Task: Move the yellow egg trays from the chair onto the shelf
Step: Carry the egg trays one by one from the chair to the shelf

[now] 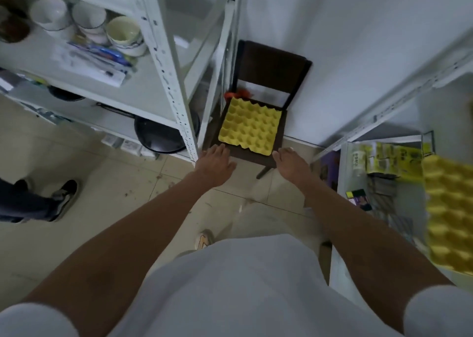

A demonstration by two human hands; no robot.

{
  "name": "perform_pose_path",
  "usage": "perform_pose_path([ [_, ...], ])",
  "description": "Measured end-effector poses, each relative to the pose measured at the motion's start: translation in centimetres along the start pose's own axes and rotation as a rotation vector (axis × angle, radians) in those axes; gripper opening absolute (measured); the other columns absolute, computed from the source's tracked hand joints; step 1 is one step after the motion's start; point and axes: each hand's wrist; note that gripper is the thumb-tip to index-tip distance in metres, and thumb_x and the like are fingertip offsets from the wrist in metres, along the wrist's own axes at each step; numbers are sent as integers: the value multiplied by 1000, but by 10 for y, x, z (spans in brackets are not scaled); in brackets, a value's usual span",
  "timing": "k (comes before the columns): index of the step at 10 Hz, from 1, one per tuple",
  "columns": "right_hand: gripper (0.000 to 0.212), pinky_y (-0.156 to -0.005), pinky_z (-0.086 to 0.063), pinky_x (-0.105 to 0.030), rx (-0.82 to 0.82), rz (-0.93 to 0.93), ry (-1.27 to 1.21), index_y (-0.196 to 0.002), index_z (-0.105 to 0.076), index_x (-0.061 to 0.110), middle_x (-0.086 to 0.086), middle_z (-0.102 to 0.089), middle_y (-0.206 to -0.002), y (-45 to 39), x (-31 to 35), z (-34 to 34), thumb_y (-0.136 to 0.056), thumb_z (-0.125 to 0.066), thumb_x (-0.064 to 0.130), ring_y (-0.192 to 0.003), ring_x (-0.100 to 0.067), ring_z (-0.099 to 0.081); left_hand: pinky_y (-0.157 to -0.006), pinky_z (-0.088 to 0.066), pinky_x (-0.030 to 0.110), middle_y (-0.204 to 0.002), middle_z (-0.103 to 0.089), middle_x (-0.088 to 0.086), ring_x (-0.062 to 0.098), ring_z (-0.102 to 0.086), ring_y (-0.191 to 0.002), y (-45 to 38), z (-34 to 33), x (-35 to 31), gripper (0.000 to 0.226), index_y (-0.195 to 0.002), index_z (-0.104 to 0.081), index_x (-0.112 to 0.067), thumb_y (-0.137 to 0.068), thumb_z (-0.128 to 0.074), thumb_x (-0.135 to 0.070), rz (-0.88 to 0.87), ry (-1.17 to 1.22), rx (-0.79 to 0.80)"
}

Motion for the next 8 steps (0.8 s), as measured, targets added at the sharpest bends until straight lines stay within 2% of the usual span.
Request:
perform_pose_path([
  [1,50,-105,-48,-47,38,-29,-78,-135,-56,4,-19,-60,-134,-34,-14,-1,-111,-28,38,-123,-37,-58,-124,-26,49,-167,-27,18,34,-26,-154,-41,-3,-3,66,-156,-34,-3,-108,-32,-47,-33,-57,71],
  [2,48,-100,-50,-45,78,-55,-165,-129,-58,3,-20,-63,-126,-71,-26,-1,-111,-29,36,-116,-37,-61,-122,-29,49,-165,-31,15,33,-31,-151,-82,-5,-11,64,-155,-36,-5,-107,-36,-47,24,16,120],
  [3,47,-99,-50,-47,134,-163,-246,-126,-60,2,-21,-64,-123,-117,-48,7,-111,-29,35,-114,-38,-61,-120,-27,50,-170,-24,11,32,-28,-154,-128,0,-25,66,-160,-31,-9,-107,-36,-48,82,74,216],
  [4,46,-98,-51,-47,210,-204,-323,-123,-63,3,-22,-65,-121,-171,-68,8,-111,-30,33,-112,-39,-62,-118,-31,52,-166,-28,13,33,-31,-151,-183,9,-37,61,-158,-34,-14,-106,-25,-44,100,88,302],
  [5,44,-93,-48,-43,260,-242,-383,-116,-63,-1,-24,-63,-118,-202,-83,-2,-111,-31,28,-111,-39,-62,-111,-39,49,-153,-46,19,39,-45,-139,-240,24,-47,53,-149,-45,-10,-105,-38,-39,236,230,275],
  [6,39,-89,-46,-38,305,-266,-410,-119,-62,-2,-24,-63,-122,-245,-98,-9,-110,-36,24,-115,-38,-60,-112,-38,47,-153,-45,21,41,-45,-139,-302,25,-46,53,-148,-46,-9,-103,-49,-37,314,299,244],
  [7,33,-85,-40,-33,388,-375,-499,-117,-64,2,-23,-64,-120,-282,-104,-29,-106,-40,21,-115,-37,-61,-111,-40,46,-149,-48,24,41,-49,-136,-353,10,-21,55,-144,-48,-5,-99,-52,-35,389,361,240],
  [8,16,-81,-39,-31,372,-504,-621,-104,-58,11,-13,-61,-105,-328,-111,-52,-99,-44,17,-106,-31,-61,-108,-43,47,-146,-50,26,41,-51,-133,-412,-13,19,53,-145,-48,1,-102,-50,-29,472,422,309],
])
Point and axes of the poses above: each hand's wrist, its own y-axis away from the middle knuckle, its own z-axis out of the back of the hand, x = y × z
